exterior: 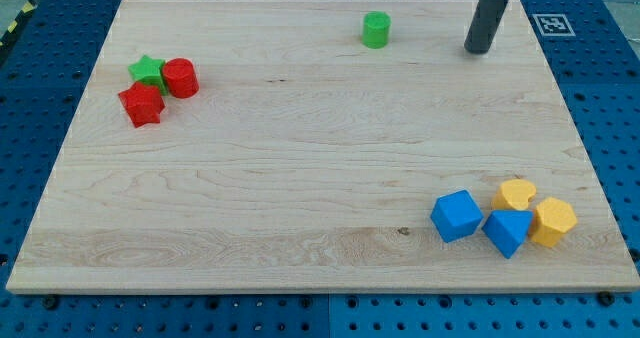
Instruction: Keep the green circle vertically below the red circle
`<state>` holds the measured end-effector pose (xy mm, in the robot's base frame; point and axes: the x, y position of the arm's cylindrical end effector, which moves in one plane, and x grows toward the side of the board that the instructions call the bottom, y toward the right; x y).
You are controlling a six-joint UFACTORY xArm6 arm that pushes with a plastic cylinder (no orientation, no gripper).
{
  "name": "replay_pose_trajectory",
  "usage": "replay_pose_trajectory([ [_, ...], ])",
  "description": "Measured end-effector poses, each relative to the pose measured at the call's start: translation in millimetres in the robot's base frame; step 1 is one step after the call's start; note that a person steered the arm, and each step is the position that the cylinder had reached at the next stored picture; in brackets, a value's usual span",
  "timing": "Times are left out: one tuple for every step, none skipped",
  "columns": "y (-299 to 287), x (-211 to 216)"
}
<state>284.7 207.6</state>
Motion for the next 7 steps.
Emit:
replay_pose_trajectory([
  [-16.7,-38.4],
  [-23.3,-51.1],
  [-47.2,-49.2],
  [-83.7,-41.8],
  [-109.5,-33.9],
  [-126.7,-25.4],
  [-141.5,-10.7],
])
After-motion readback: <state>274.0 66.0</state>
